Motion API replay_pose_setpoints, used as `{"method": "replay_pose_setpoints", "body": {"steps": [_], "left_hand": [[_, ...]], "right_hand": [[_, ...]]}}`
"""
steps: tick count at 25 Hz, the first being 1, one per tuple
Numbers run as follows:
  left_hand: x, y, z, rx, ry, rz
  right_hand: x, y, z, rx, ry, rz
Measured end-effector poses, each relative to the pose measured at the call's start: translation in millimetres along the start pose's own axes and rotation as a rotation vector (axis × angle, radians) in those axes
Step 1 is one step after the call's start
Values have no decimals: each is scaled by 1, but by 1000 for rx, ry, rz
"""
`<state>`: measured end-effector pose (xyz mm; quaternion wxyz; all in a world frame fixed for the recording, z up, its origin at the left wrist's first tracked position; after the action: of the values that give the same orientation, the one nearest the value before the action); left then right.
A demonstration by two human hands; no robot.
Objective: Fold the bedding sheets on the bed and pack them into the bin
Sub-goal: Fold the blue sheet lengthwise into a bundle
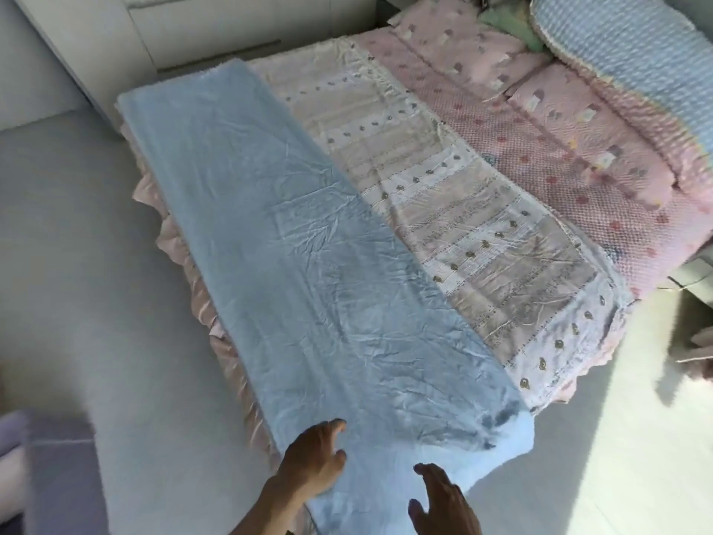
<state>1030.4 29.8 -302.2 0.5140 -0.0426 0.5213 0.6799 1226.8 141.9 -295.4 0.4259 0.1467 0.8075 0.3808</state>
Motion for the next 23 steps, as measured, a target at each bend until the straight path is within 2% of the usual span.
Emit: {"method": "replay_pose_setpoints", "body": {"steps": [4,7,8,10,11,14,17,19,23], "left_hand": [[31,-8,14,-142,108,201],[71,-60,6,-15,174,399],[79,-85,-2,43,204,435],[82,-164,-19,149,292,483],[73,-198,-25,140,356,457],[47,-265,-28,201,446,485],[29,-260,-12,165,422,371],[28,-246,-8,127,438,334],[35,-220,-5,68,442,451]], "right_hand": [[84,22,-15,-129,210,81],[154,-8,15,-255,405,245],[169,-25,40,-324,404,247],[174,-70,121,-386,313,148],[164,-85,156,-415,298,118],[144,-103,207,-466,293,0],[151,-70,193,-442,373,-40],[168,-33,185,-396,351,33],[223,42,218,-187,65,200]]}}
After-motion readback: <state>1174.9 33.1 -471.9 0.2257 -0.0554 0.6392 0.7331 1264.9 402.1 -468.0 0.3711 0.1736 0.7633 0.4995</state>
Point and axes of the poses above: each hand's wrist, its own x-axis towards the middle knuckle, its own y-axis out of the back of the hand, z = x × y, the point moved 6 cm from there along x, towards the middle knuckle, and after that the axes turned 2 degrees about z, right-handed, at the moved point
